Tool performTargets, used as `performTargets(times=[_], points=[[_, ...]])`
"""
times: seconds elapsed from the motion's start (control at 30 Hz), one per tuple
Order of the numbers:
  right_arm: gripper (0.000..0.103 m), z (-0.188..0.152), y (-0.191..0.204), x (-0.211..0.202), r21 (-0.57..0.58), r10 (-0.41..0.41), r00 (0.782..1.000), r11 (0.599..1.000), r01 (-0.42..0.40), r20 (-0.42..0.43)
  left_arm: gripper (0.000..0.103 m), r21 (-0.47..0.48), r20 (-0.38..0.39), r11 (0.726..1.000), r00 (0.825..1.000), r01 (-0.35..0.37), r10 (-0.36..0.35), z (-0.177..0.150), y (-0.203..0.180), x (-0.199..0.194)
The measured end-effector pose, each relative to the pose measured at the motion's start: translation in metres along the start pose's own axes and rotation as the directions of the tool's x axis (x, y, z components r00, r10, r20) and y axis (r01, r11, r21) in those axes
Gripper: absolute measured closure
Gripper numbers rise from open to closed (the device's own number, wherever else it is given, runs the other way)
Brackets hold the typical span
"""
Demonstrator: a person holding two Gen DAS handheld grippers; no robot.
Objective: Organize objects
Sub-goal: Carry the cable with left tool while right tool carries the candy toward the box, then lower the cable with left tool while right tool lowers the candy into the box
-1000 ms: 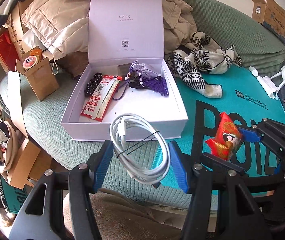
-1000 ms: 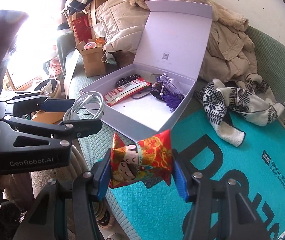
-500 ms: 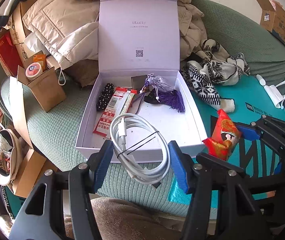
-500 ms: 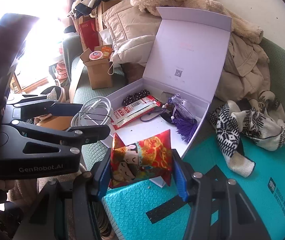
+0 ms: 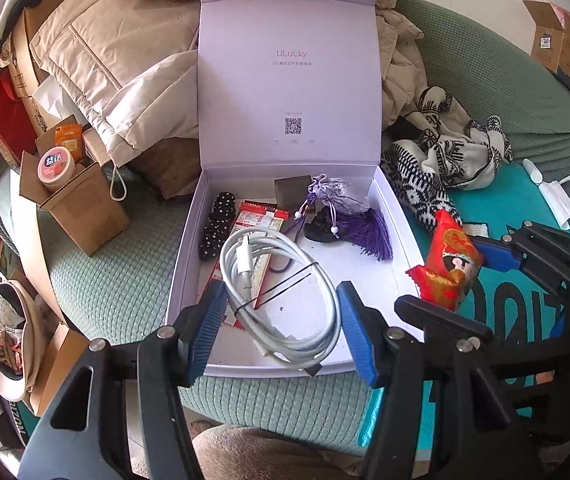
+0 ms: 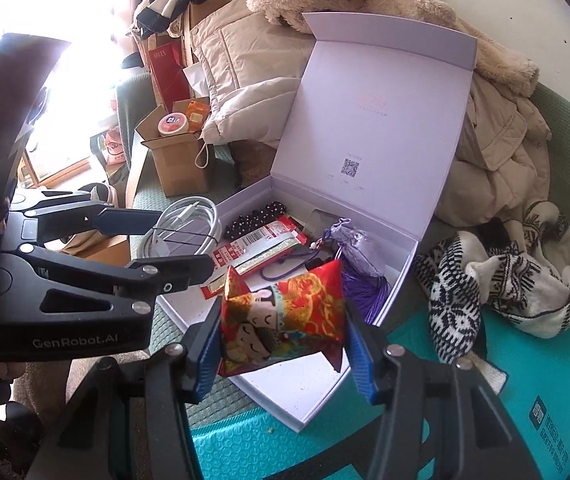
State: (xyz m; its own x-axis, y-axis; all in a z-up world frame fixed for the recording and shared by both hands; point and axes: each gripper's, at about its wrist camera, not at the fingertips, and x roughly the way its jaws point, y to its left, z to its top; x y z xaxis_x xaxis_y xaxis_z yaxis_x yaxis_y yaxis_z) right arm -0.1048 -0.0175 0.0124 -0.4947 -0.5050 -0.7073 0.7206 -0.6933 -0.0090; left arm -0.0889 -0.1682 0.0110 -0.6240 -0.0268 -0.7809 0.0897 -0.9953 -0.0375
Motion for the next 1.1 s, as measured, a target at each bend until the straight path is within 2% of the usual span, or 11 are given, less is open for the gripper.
performTargets(times=[0.53,1.1], points=[[0.048,0.027,-0.031,0.04,0.007,-0.017,1.0,1.0,0.017,-0.016,0.048,0.025,-0.039,0.999,0.999,0.025,-0.024,0.04,0.011,0.059],[0.048,0.05,-0.053,0.1,-0.033,-0.027,0.998,0.999,0.025,-0.052,0.048,0.072,-0.074,0.997,0.997,0.035,-0.03,0.072,0.027,0.128]])
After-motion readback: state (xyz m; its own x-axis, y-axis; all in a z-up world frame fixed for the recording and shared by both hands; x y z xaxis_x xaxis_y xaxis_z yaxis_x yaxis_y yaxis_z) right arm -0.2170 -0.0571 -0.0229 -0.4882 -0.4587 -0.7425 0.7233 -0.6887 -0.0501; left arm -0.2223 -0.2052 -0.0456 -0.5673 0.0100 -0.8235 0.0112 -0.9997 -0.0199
